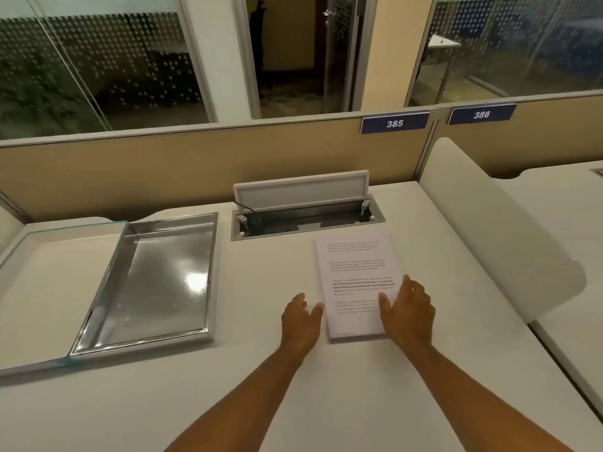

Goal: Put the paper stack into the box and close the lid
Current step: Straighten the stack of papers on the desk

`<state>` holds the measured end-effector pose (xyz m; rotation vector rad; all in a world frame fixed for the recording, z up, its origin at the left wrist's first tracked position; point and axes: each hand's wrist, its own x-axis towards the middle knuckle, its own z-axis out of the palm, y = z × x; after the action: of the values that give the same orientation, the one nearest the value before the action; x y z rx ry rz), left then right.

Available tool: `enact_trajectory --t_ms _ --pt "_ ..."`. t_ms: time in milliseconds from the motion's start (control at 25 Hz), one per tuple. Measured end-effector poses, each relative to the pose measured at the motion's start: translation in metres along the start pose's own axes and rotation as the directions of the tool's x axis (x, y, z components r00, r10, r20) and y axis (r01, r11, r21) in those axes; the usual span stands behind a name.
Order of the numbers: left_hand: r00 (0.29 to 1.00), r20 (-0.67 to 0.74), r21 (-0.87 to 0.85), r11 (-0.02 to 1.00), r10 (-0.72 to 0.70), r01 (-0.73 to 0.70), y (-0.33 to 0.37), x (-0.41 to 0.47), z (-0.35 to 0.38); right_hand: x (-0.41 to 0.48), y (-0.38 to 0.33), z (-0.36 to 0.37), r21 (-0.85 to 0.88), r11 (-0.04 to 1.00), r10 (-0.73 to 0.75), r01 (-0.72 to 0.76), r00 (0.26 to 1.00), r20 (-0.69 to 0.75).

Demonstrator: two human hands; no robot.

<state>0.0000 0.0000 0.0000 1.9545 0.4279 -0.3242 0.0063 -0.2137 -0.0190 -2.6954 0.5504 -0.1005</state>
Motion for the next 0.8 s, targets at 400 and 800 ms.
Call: enact_trajectory --t_ms 400,800 --pt "0.991 -0.083 0.028 0.994 -0.102 0.105 0.008 0.035 0.05 0.054 0.027 -0.008 0.092 0.939 0.286 -0.33 0.904 0.318" --pt "0.997 -0.074 0.159 0.987 0.007 0.005 0.01 0.037 0.057 0.08 0.031 -0.012 0.26 0.838 0.356 -0.479 0.842 0.405"
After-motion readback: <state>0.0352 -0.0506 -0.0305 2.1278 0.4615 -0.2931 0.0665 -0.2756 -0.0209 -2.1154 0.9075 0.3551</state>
